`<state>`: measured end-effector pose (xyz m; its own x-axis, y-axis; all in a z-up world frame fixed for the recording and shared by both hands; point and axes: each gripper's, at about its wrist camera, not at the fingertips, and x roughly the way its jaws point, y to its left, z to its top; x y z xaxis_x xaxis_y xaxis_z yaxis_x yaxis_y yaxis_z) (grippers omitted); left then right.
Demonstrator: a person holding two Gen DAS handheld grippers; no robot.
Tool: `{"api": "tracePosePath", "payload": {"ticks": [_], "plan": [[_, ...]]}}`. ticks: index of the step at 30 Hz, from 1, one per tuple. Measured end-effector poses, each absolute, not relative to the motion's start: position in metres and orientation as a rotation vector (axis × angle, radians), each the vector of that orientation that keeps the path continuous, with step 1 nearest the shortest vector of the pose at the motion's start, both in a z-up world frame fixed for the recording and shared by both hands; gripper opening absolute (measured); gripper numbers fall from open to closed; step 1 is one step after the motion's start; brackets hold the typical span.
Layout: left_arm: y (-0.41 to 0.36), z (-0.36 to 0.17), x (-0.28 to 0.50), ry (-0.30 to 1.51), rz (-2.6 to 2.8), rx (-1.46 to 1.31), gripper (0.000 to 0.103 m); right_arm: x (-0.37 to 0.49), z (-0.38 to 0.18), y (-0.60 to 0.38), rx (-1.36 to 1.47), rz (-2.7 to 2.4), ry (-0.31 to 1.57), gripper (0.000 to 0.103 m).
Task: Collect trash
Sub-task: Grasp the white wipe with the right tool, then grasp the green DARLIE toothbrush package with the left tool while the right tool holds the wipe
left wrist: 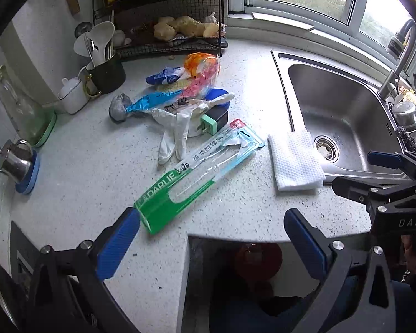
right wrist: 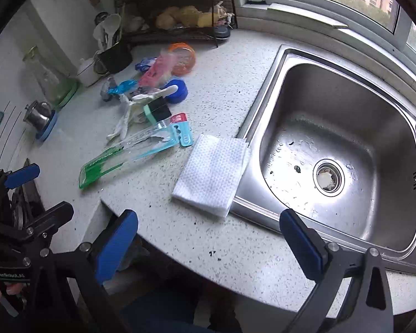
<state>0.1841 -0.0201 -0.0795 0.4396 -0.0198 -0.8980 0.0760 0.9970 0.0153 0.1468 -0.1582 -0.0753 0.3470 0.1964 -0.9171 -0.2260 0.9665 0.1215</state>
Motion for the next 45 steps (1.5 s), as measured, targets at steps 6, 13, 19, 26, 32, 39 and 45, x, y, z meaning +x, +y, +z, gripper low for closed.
{"api": "tracePosePath", "payload": {"ticks": [6,13,19,26,32,39,45], "plan": [[-0.012,-0.098,0.222,1.158,-0.122,0.099,0.103,0.183,-0.104,-0.167,0.016,0.18,1.285,0.102],[-0.004,-0.127,0.253,1.225,-0.181,0.097,0.103,0.209,-0.125,-0.161,0.027,0.142,1.368,0.102],[-0.001,-0.138,0.266,1.252,-0.202,0.115,0.103,0.223,-0.137,-0.157,0.034,0.121,1.425,0.089],[0.007,-0.144,0.271,1.267,-0.207,0.111,0.103,0.225,-0.143,-0.157,0.025,0.118,1.448,0.068],[0.013,-0.146,0.273,1.276,-0.205,0.109,0.103,0.224,-0.139,-0.149,0.015,0.156,1.438,0.039],[0.018,-0.147,0.268,1.271,-0.21,0.138,0.103,0.211,-0.13,-0.137,-0.051,0.15,1.415,0.03],[0.031,-0.151,0.268,1.289,-0.21,0.115,0.103,0.205,-0.127,-0.137,0.017,0.179,1.419,0.009]]}}
